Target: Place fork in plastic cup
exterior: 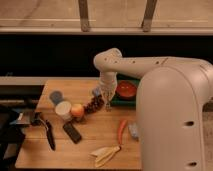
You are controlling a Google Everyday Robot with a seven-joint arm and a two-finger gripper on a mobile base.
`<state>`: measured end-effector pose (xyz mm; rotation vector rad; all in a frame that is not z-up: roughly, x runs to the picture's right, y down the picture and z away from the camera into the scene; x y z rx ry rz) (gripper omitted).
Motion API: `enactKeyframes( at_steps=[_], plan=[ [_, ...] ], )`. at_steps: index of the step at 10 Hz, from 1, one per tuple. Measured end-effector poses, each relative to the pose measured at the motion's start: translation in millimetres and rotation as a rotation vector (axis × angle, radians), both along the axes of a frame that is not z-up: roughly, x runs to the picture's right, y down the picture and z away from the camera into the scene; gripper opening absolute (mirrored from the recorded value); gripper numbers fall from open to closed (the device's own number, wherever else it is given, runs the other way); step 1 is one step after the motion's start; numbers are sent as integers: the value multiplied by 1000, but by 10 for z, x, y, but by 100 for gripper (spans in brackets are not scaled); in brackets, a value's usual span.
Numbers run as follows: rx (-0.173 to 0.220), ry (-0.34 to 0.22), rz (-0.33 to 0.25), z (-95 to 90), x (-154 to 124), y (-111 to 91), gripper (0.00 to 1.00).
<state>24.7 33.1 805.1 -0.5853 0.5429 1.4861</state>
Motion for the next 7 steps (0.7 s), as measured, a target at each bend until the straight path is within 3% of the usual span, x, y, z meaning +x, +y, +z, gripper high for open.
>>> enactKeyframes(
  at_steps=[3, 7],
  plan=[
    [92, -97, -10, 61, -357, -381, 0],
    [230, -283, -42, 71, -1055, -836, 0]
  ],
)
